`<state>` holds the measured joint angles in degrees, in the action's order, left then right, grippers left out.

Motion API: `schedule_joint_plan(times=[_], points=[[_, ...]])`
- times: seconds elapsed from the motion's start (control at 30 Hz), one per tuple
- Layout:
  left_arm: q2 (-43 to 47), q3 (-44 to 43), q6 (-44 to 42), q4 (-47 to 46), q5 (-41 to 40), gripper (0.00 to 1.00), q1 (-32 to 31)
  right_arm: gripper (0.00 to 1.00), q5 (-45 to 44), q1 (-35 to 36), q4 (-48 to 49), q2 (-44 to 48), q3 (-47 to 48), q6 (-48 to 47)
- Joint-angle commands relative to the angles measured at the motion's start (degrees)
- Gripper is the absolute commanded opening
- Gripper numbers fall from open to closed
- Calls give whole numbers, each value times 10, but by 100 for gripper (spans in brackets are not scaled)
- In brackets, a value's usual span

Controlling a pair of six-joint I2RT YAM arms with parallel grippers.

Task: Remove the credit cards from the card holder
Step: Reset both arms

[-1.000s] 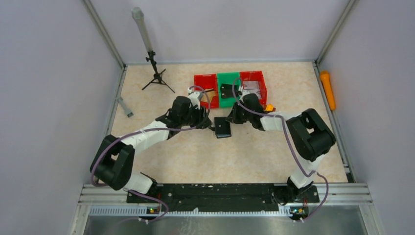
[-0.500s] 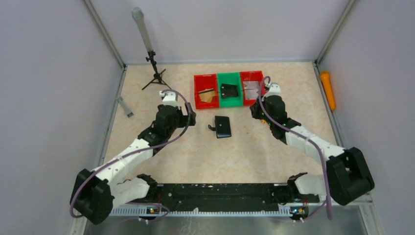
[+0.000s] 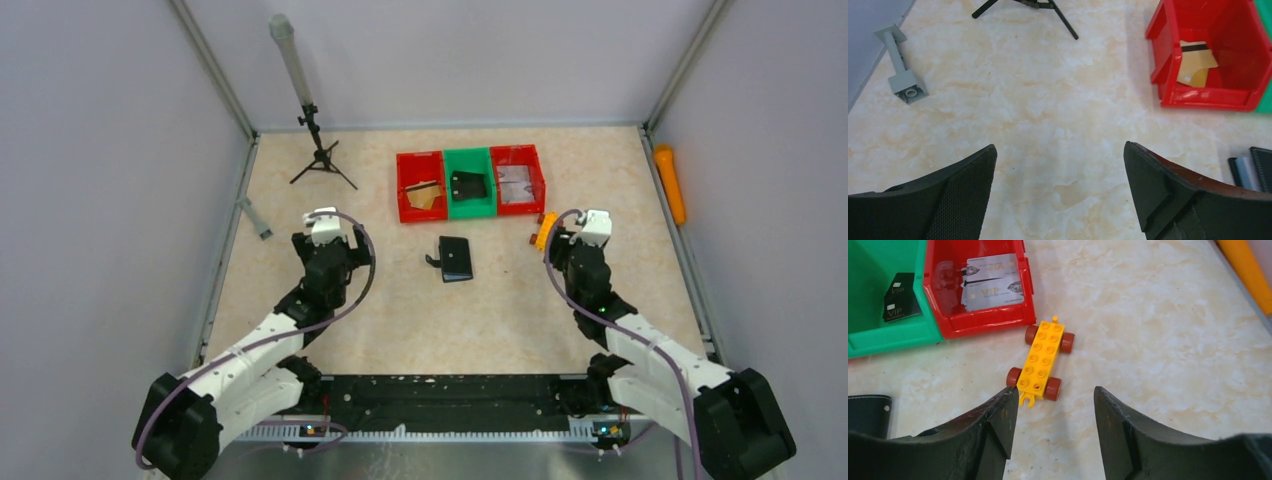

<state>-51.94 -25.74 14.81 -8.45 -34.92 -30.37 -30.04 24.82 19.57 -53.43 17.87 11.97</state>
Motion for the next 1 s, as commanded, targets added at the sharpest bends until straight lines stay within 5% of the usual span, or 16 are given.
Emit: schedule_joint_plan(times=[0.0,0.17,0.53,0.83,0.93,0.97], points=[[10,64,-78,-164,-37,99,1,60,-41,-4,102,36,-22,-66],[-5,122,-140,-314,-112,99,3,67,-41,-26,199,13,-69,-103],[-200,131,-159,-491,-44,99,137,65,34,-119,422,-99,-123,-137],[-263,62,-153,-439,31,98,210,65,21,-141,630,-283,-134,-155],[-313,101,-177,-591,59,98,227,72,73,-173,591,-283,-125,-125],[-311,100,-172,-572,62,99,228,75,78,-177,620,-304,-125,-127]])
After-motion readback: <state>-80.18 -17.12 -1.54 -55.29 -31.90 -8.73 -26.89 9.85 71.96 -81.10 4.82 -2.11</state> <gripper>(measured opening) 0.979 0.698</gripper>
